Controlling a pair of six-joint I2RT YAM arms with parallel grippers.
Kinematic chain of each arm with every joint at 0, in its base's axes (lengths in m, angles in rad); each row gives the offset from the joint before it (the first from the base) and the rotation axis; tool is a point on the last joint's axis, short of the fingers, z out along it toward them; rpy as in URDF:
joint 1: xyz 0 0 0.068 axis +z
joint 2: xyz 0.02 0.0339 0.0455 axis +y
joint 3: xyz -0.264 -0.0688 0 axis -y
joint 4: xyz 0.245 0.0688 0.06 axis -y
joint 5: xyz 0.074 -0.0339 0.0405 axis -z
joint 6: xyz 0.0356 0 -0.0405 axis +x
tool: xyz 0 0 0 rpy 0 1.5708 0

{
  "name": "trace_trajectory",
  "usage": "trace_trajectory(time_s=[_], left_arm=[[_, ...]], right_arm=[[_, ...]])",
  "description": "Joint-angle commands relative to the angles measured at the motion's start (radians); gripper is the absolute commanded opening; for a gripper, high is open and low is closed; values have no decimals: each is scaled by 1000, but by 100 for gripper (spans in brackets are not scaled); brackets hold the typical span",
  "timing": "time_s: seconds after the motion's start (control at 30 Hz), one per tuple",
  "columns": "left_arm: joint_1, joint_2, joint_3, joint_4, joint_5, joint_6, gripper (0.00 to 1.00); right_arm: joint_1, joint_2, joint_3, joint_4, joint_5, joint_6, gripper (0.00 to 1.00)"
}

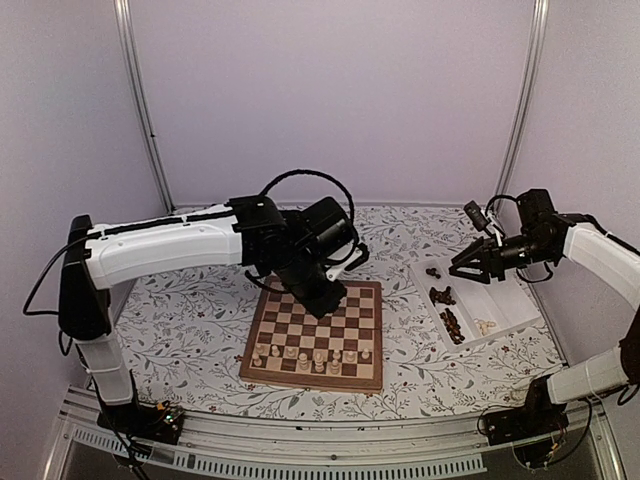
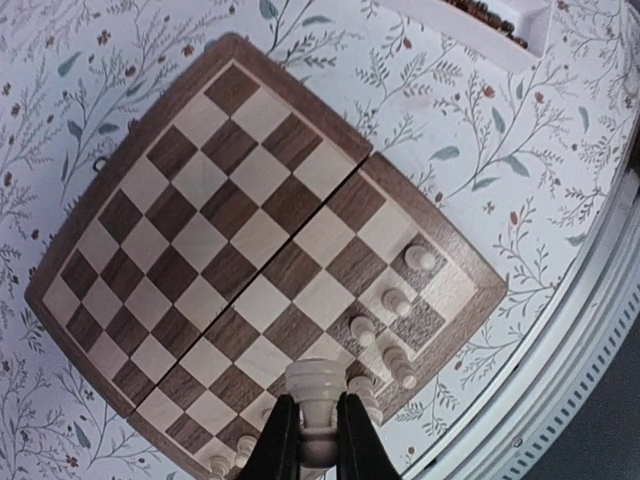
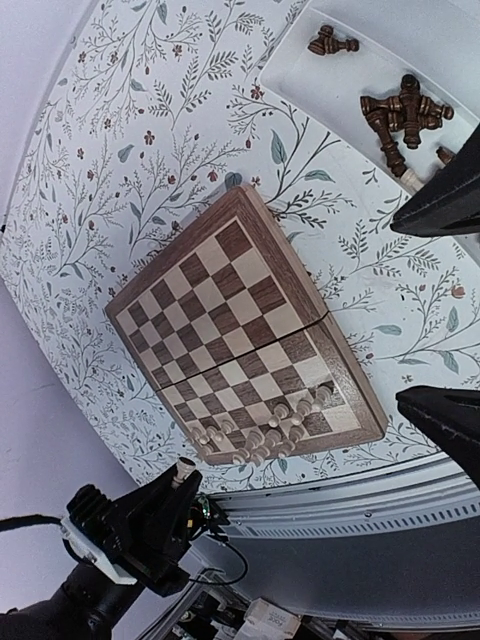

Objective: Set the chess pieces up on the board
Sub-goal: Place the chess piece on the chessboard.

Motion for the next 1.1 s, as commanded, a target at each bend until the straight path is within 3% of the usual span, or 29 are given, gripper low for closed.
trace_trajectory(time_s=[0.0,0.87,1.07], left_arm=[[64,34,-26,-159,120,-31,2],[121,261,12,-251,280,74,1],[121,295,48,-255,284,76,6]], right_arm=[[-5,22,-23,71,-15,4,54],[-5,79,-38,25,-64,-61,53],[-5,83,-36,16,-71,-68,53]])
